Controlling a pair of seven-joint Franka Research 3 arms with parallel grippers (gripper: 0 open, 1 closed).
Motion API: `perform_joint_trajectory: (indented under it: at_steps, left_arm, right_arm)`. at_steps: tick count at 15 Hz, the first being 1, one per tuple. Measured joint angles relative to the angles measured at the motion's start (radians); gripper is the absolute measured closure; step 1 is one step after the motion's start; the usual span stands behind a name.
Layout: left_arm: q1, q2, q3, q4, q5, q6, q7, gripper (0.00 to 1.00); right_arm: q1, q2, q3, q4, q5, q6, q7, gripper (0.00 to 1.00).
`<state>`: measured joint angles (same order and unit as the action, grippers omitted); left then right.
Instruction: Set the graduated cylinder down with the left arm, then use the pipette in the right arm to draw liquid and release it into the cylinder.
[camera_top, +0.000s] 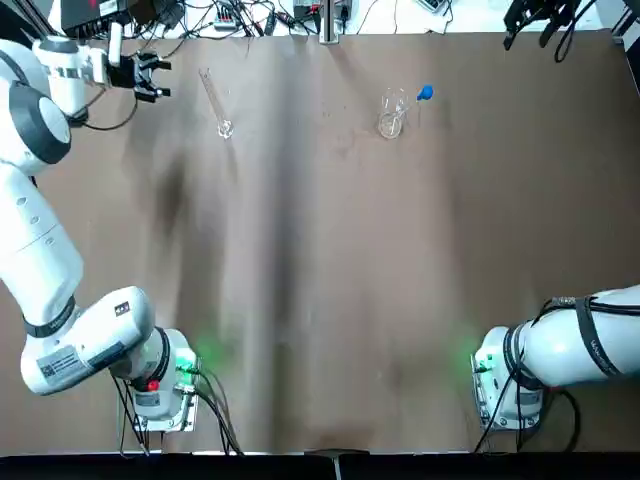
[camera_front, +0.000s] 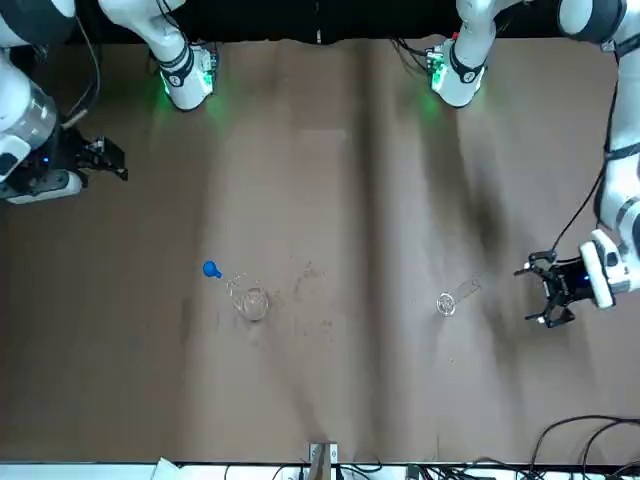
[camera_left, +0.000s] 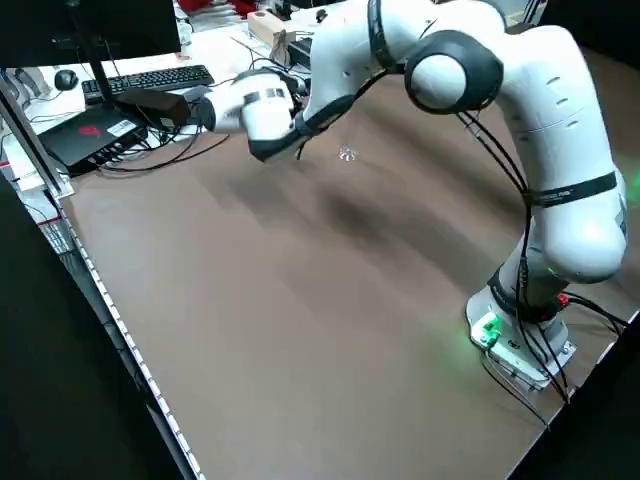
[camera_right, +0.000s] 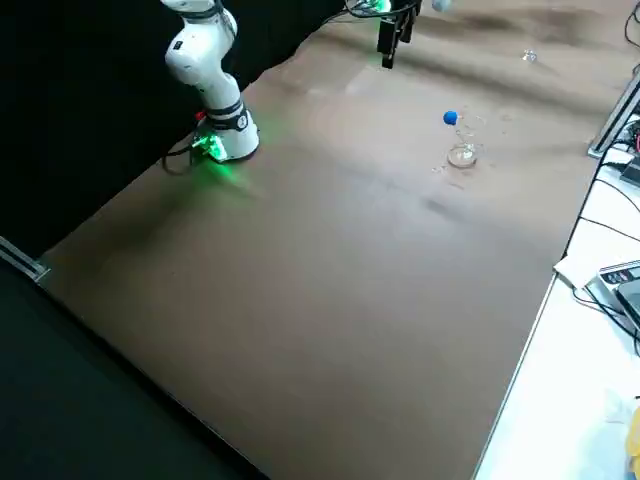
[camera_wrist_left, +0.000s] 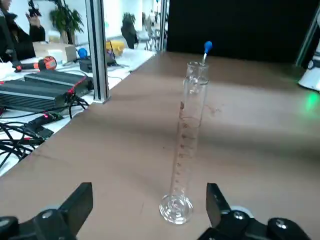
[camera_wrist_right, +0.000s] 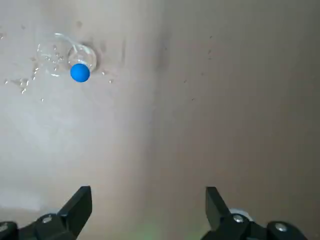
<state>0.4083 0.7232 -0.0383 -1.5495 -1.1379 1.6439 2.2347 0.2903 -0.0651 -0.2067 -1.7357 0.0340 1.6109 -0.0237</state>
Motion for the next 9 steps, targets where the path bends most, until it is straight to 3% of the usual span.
perform_joint_trajectory:
  at_steps: [4, 9]
  left_arm:
    - [-0.048, 0.124, -0.014, 0.002, -0.119, -0.002, 0.032, 0.0]
    - [-0.104, 0.159, -0.015, 0.005, -0.144, -0.002, 0.046, 0.0]
  right_arm:
    - [-0.006, 0.0, 0.0, 0.014, -0.005, -0.013, 0.0, 0.0]
    - [0.025, 0.021, 0.014, 0.013, 0.023, -0.049, 0.001, 0.0]
